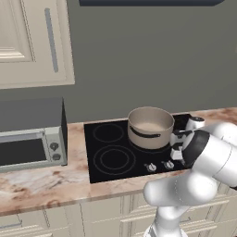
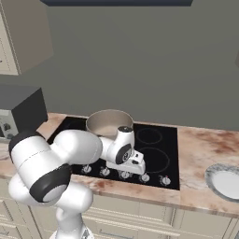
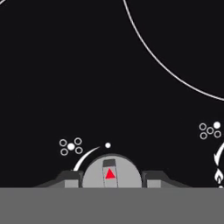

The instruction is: Retrieve the frozen meat and place it in the pot on a burner. Then turn the burner on.

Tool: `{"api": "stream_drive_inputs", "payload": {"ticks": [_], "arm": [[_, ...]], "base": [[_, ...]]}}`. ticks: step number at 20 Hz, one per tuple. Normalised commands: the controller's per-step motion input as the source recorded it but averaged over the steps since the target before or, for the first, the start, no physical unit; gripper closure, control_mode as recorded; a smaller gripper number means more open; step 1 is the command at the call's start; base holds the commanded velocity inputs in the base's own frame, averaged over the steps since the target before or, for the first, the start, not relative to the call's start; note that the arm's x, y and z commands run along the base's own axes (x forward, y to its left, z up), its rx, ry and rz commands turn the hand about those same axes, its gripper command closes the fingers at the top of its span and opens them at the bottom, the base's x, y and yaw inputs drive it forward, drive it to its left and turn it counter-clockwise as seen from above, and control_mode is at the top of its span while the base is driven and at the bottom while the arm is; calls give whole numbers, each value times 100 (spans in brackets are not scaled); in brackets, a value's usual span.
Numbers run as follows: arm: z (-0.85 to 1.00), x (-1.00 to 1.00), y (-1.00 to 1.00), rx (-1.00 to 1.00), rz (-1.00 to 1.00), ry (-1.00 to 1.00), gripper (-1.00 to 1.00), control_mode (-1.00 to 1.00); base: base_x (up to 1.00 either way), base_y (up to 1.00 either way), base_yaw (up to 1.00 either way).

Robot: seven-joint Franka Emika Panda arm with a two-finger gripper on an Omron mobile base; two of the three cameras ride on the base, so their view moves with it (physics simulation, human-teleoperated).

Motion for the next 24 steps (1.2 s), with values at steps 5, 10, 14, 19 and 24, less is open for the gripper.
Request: {"api": "stream_drive_inputs", "payload": {"ticks": [5,10,14,19,24], "arm": [[-9,-5,0,0,-1,0,100,-100],[-28,-23,0,0,4,0,100,-100],[-34,-29,0,0,20,0,100,-100],[-33,-33,3,0,33,0,100,-100],[-38,-29,0,0,42,0,100,-100]], "base": [[0,0,0],[0,0,0],[0,0,0],[0,0,0],[0,0,0]]}}
